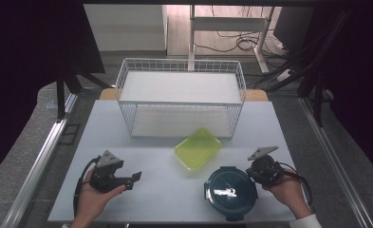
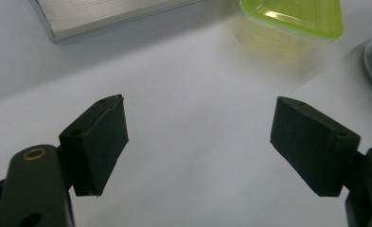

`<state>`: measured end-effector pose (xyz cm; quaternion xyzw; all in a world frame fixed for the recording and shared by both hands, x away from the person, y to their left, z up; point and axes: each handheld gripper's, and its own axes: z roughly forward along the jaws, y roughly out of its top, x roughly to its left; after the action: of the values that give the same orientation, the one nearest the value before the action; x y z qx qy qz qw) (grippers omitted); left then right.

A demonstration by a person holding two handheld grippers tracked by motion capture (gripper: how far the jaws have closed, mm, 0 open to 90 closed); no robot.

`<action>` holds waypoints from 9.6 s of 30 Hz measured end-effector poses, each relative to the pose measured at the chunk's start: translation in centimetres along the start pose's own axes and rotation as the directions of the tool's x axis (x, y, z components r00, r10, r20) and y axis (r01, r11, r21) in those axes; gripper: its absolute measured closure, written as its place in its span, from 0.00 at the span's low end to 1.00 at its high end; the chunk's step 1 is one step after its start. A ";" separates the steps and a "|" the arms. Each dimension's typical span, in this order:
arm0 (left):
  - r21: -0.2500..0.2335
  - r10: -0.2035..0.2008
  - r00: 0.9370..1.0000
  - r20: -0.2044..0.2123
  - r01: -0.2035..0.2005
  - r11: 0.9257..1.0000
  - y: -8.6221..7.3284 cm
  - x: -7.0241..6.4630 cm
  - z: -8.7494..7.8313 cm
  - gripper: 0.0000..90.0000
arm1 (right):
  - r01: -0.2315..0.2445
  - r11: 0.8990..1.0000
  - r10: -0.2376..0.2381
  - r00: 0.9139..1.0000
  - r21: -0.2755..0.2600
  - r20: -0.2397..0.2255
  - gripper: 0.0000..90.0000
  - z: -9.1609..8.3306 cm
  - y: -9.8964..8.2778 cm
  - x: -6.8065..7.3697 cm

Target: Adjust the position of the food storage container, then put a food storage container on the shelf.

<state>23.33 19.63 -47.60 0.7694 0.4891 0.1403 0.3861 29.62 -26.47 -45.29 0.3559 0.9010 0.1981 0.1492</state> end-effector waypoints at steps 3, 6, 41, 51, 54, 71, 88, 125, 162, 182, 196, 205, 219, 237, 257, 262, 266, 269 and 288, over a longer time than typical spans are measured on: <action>0.002 0.002 1.000 0.001 -0.002 1.000 0.0 -0.1 0.0 0.22 | 0.000 1.000 0.000 1.000 -0.005 -0.005 0.99 0.1 0.1 0.2; 0.005 0.004 1.000 0.001 -0.004 1.000 0.0 -0.1 0.1 0.22 | 0.006 1.000 -0.006 1.000 -0.012 -0.010 0.99 0.1 0.1 0.3; 0.009 0.010 1.000 0.011 -0.010 1.000 -0.2 -0.3 0.3 0.22 | -0.090 0.994 0.091 0.996 0.062 -0.025 0.99 -0.5 -4.1 1.6; 0.017 0.019 1.000 0.016 -0.019 1.000 0.0 -0.7 0.6 0.22 | -0.061 0.996 0.063 0.997 0.067 -0.032 0.99 -0.2 -3.2 3.1; 0.018 0.020 1.000 0.017 -0.020 1.000 -0.1 -0.7 0.6 0.22 | -0.051 0.997 0.053 0.998 0.063 -0.033 0.99 0.0 -2.8 3.6; 0.021 0.020 1.000 0.019 -0.020 1.000 -0.1 -0.7 0.7 0.22 | 0.020 0.998 -0.017 0.998 0.056 -0.063 0.99 0.5 -1.5 6.2; 0.021 0.020 1.000 0.016 -0.020 1.000 -0.2 -0.7 0.7 0.22 | 0.044 0.998 -0.040 0.994 0.043 -0.098 0.99 0.7 -0.8 7.6; 0.010 -0.060 0.994 0.094 0.059 0.998 -0.3 -1.8 0.1 0.20 | -0.289 0.935 0.239 0.942 -0.205 -0.235 0.26 -1.6 -3.8 1.8; 0.252 -0.296 0.848 0.440 0.200 0.947 -0.4 -9.0 5.7 0.12 | -0.459 0.884 0.353 0.781 -0.090 -0.515 0.14 0.6 -3.1 5.2; 0.354 -0.449 0.727 0.520 0.295 0.887 -1.3 -9.5 8.0 0.35 | -0.519 0.855 0.442 0.706 0.021 -0.554 0.27 2.2 -2.9 6.3; 0.354 -0.491 0.722 0.487 0.351 0.867 -1.3 -9.8 7.3 0.42 | -0.589 0.808 0.504 0.664 0.030 -0.552 0.37 1.5 -3.2 6.4; 0.352 -0.482 0.729 0.486 0.342 0.871 -1.1 -9.8 6.9 0.44 | -0.609 0.793 0.512 0.645 0.023 -0.567 0.42 1.2 -3.2 6.2; 0.316 -0.449 0.753 0.482 0.328 0.890 -0.6 -9.9 6.2 0.47 | -0.611 0.792 0.496 0.648 -0.006 -0.578 0.45 0.6 -3.1 6.2; 0.280 -0.416 0.770 0.484 0.315 0.907 0.2 -10.1 5.7 0.47 | -0.593 0.804 0.466 0.677 -0.048 -0.570 0.46 -0.3 -2.6 6.2; 0.201 -0.351 0.805 0.479 0.289 0.936 5.6 -8.9 4.5 0.47 | -0.561 0.815 0.398 0.722 -0.143 -0.566 0.45 -2.3 1.4 3.6; 0.173 -0.327 0.817 0.475 0.278 0.945 7.3 -8.6 3.6 0.47 | -0.555 0.813 0.381 0.733 -0.173 -0.563 0.45 -3.3 2.8 3.1; 0.152 -0.315 0.821 0.475 0.276 0.949 8.6 -8.1 2.9 0.47 | -0.537 0.820 0.357 0.751 -0.199 -0.555 0.45 -4.2 4.2 2.6; 0.133 -0.304 0.830 0.469 0.274 0.953 9.7 -7.7 2.5 0.47 | -0.523 0.825 0.343 0.763 -0.212 -0.547 0.45 -4.7 5.3 2.4; 0.066 -0.276 0.843 0.462 0.277 0.959 14.3 -5.3 0.9 0.47 | -0.496 0.825 0.293 0.786 -0.272 -0.544 0.45 -6.4 10.8 0.3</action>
<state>30.54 11.42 -36.86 0.7014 0.4873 -0.1050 0.5095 33.03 -20.65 -34.76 0.4415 0.7517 0.4869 -0.0548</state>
